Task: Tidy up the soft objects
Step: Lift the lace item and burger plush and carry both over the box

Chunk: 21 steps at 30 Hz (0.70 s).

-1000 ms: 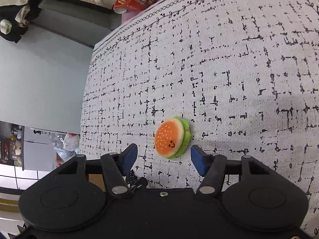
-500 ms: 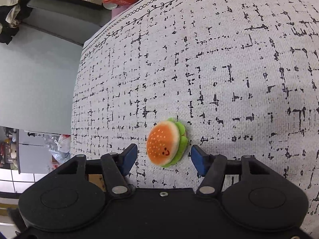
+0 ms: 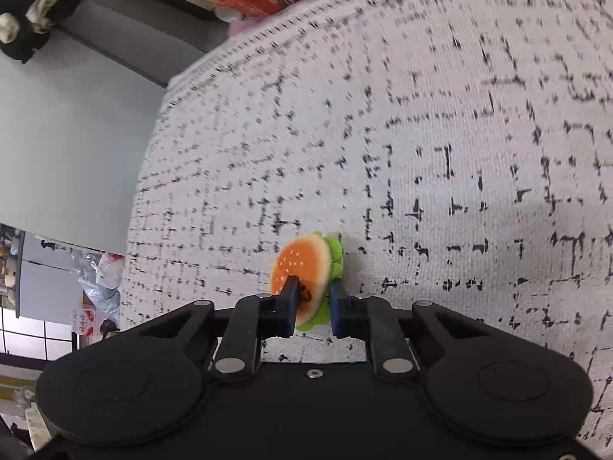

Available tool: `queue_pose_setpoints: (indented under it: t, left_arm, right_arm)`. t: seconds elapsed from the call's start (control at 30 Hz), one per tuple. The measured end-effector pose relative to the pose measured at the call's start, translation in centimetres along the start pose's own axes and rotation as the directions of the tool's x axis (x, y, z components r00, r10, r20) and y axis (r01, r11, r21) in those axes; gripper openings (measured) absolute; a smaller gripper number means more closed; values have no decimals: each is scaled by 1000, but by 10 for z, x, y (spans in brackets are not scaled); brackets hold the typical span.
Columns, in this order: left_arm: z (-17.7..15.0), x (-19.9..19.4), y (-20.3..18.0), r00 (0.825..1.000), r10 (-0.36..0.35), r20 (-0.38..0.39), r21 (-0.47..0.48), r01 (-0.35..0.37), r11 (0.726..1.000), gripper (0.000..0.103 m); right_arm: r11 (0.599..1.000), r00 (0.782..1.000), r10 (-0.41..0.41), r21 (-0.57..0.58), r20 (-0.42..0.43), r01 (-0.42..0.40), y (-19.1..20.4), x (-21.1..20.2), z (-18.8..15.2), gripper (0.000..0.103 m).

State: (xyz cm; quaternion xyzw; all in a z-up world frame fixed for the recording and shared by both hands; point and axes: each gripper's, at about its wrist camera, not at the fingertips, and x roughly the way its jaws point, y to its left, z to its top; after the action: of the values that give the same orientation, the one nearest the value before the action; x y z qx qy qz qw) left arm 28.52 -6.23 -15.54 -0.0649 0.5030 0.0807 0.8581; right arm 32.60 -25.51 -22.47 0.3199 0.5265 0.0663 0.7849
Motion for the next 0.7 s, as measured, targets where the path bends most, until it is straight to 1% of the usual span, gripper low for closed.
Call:
queue_pose_setpoints:
  t: [0.17,0.3,0.53,0.7]
  left_arm:
    - [-2,-24,9,998,-32,49,-29,34,999,8]
    - [-7,-45,17,996,-54,70,-54,58,997,8]
    - [-15,-78,30,990,-58,126,-68,67,995,8]
    - [-20,-96,41,987,-53,152,-89,67,994,8]
  right_arm:
    - [1000,999,11,-18,36,-10,1,-21,-5,16]
    - [999,997,35,-44,71,-32,7,-39,-10,16]
    - [992,989,91,-102,115,-79,18,-63,-23,16]
    - [983,980,142,-134,142,-123,25,-81,-30,16]
